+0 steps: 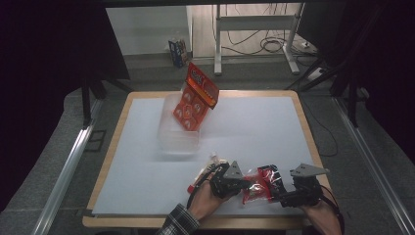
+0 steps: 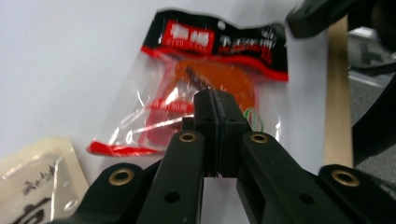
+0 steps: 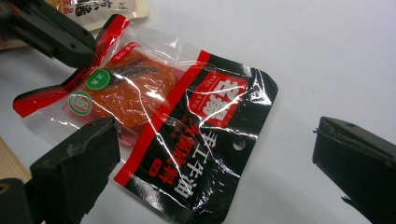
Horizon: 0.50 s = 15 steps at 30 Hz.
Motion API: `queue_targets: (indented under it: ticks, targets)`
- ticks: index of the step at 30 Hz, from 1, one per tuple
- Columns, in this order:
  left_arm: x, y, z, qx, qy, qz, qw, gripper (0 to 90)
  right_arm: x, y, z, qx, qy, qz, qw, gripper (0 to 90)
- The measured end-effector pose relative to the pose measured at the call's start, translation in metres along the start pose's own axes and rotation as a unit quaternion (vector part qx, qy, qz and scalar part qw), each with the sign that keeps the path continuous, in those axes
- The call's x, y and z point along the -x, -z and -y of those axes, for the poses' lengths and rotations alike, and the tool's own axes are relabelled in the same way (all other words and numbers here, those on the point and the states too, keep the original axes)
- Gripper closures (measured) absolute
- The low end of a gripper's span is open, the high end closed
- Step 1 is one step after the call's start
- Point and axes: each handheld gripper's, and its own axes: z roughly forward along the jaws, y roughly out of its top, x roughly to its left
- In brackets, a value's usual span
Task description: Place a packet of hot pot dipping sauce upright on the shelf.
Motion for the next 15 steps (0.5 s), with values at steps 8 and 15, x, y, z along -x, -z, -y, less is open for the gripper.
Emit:
queue_targets:
  ticks: [8, 15]
  targets:
    - [0.0013, -0.0009, 0.0043, -0.045, -0.011, -0.015, 0.9988, 89.8, -0.0014, 0.0, -0.0004, 0.0, -0.003, -0.002, 1.0, 0.2]
    - [0.0029, 0.0009, 0.0085, -0.06, -0.007, -0.023, 0.9979, 90.0, -0.0036, 0.0007, -0.0032, 0.001, -0.022, -0.024, 0.9995, 0.0]
